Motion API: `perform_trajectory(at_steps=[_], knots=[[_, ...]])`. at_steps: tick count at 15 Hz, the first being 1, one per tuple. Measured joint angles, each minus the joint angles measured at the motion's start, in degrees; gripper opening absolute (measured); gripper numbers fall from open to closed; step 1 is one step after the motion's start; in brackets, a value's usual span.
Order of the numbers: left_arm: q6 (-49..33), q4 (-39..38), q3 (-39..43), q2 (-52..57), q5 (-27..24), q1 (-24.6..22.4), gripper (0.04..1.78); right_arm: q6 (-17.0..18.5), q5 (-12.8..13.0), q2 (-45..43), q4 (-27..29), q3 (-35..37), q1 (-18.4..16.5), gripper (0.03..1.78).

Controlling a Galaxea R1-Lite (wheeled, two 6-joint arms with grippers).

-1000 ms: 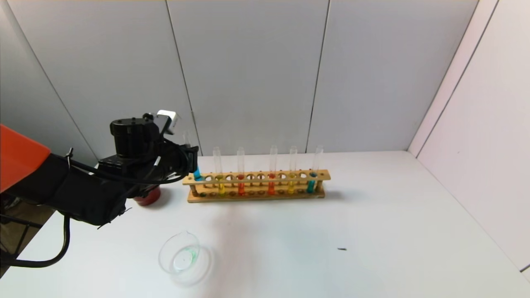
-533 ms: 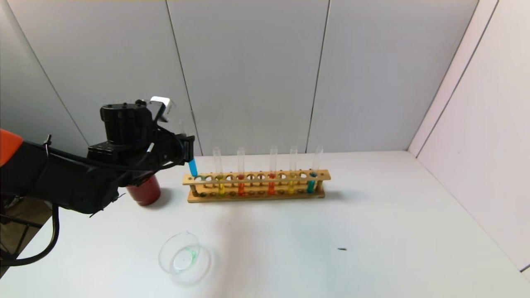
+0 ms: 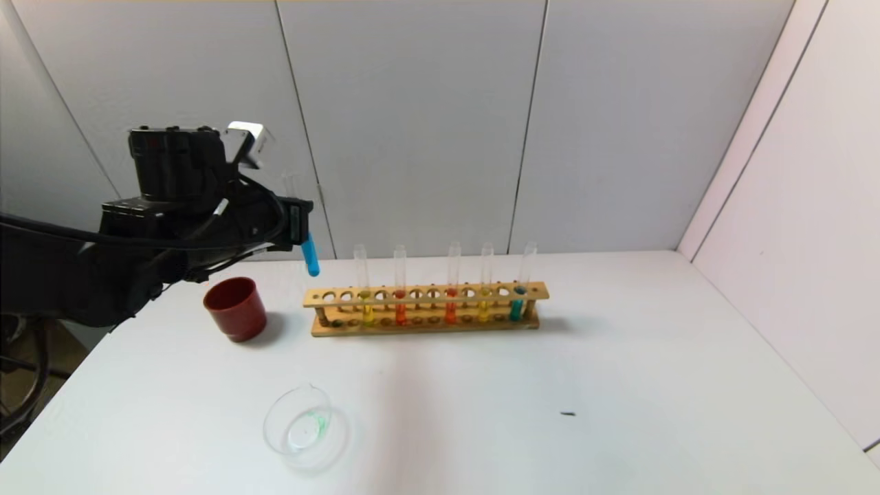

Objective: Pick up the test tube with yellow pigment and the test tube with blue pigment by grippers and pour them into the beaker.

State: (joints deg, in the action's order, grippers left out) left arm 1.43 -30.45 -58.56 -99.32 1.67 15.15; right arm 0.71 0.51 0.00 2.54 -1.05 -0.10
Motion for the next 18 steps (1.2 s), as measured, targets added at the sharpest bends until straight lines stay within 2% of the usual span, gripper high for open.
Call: perform_trajectory(at_steps=[4, 11, 15, 18], knots=[[-0.3, 10.72, 1.57, 8.5, 0.72, 0.57, 0.31, 0.0, 0.01, 0.0, 0.0, 0.01, 0.0, 1.7], [1.0, 28.78, 10.0, 25.2, 3.58, 0.74, 0.31, 0.02, -0.02, 0.0, 0.0, 0.01, 0.0, 1.7], [8.83, 30.76, 13.47, 29.09, 10.34, 0.59, 0.31, 0.0, -0.05, 0.0, 0.0, 0.01, 0.0, 1.7], [11.19, 31.22, 14.43, 30.18, 10.9, 0.59, 0.31, 0.0, 0.01, 0.0, 0.0, 0.01, 0.0, 1.7]])
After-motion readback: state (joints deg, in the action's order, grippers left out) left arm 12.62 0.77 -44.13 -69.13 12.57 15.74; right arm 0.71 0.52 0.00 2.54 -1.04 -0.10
